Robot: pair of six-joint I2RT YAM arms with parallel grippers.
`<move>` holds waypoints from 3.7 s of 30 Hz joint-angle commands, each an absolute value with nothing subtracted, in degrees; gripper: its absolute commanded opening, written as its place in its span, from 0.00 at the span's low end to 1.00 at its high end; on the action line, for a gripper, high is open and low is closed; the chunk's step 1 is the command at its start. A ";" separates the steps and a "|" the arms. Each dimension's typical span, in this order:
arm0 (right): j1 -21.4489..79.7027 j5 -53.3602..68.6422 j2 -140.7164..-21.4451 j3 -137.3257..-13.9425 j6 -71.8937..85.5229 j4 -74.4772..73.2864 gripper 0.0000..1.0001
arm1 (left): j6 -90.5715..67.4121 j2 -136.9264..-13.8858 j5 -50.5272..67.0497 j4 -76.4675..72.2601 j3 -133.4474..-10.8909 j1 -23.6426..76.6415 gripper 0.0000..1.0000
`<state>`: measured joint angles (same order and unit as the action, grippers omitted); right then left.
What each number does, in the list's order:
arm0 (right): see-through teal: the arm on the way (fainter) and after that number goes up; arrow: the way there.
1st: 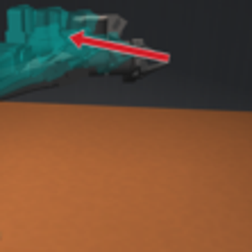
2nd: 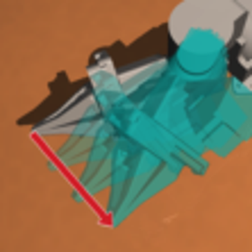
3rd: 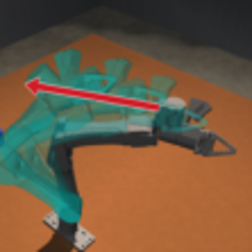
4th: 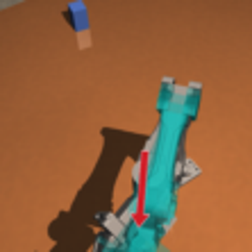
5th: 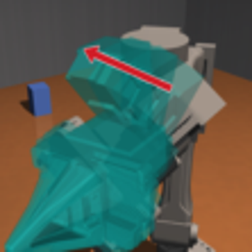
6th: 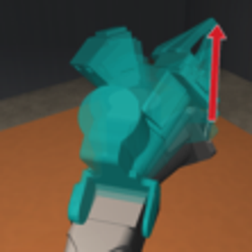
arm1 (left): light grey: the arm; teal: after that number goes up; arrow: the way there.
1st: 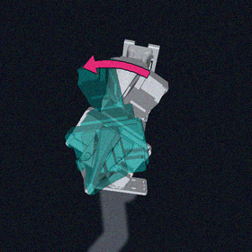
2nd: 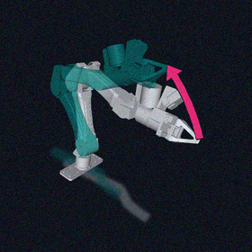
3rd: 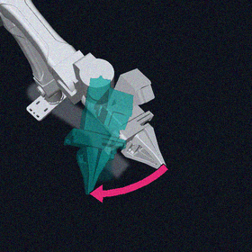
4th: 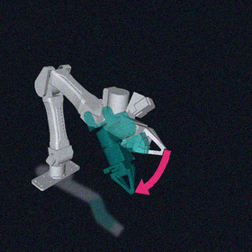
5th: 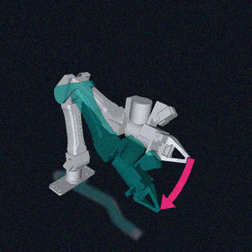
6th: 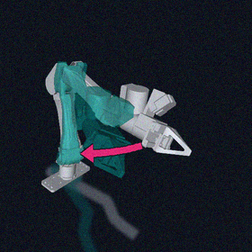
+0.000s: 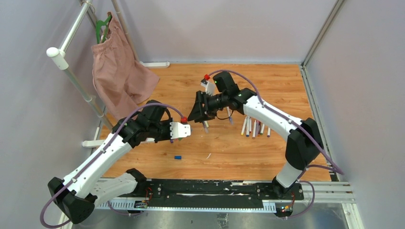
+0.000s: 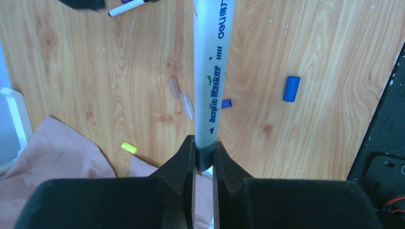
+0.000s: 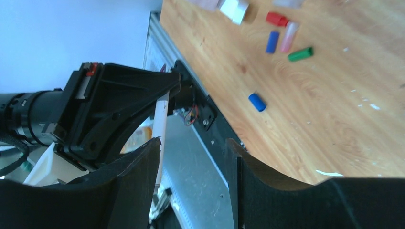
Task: Open the pen caps
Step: Open the pen cap from the pen.
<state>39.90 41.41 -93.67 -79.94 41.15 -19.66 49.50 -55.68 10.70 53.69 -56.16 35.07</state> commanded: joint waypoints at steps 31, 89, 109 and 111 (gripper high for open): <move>47.75 66.25 -103.53 -78.66 45.60 -11.10 0.54 | 57.37 -54.20 13.68 60.38 -56.68 35.78 0.00; 48.07 68.68 -101.69 -72.14 36.79 -11.70 0.00 | 54.81 -64.59 21.65 66.48 -59.59 36.05 0.00; 34.16 58.95 -80.13 -49.31 26.47 -24.05 0.00 | 55.49 -70.23 7.42 58.36 -59.60 29.27 0.00; 31.61 53.92 -78.70 -49.81 26.36 -25.54 0.00 | 52.45 -72.07 9.41 54.61 -59.31 29.35 0.00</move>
